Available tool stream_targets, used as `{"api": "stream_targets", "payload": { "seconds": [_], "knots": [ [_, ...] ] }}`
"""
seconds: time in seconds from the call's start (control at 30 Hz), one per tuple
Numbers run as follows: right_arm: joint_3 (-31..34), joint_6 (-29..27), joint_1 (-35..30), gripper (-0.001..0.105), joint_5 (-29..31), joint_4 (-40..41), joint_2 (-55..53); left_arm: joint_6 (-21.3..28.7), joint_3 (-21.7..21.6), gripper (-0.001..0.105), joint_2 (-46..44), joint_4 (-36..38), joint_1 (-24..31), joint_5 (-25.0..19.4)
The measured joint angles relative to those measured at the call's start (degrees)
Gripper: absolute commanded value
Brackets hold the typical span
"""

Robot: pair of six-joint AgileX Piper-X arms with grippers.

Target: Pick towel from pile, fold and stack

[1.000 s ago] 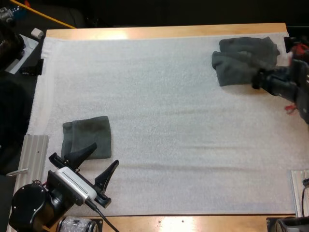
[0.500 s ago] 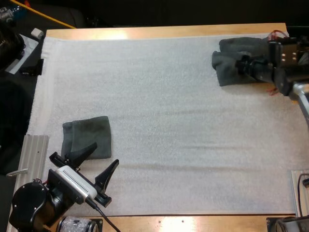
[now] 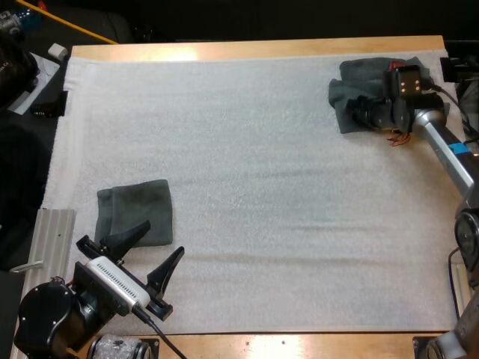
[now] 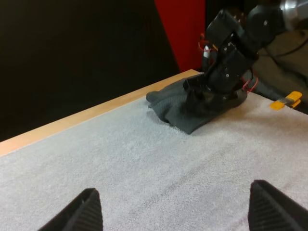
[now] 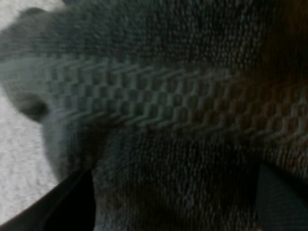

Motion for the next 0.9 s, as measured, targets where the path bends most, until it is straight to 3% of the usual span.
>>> {"api": "stream_targets", "payload": {
  "seconds": [0.13, 0.23, 0.4, 0.67, 0.9],
  "knots": [
    [-0.23, 0.62, 0.0, 0.062, 0.18, -0.88, 2.45, -0.12, 0.0, 0.062, 0.0, 0.0, 0.0, 0.0],
    [-0.38, 0.52, 0.0, 0.044, 0.25, -0.85, 2.45, -0.12, 0.0, 0.062, 0.0, 0.0, 0.0, 0.0],
    [-0.38, 0.15, 0.16, 0.002, 0.62, -0.22, 2.49, -0.12, 0.0, 0.062, 0.0, 0.0, 0.0, 0.0],
    [-0.38, -3.82, 1.28, 0.0, 0.62, 2.79, 1.28, -0.12, 0.0, 0.062, 0.0, 0.0, 0.0, 0.0],
    [-0.73, -9.9, 4.3, 0.0, 1.06, 4.76, -7.86, -0.18, 0.0, 0.062, 0.0, 0.0, 0.0, 0.0]
  ]
}}
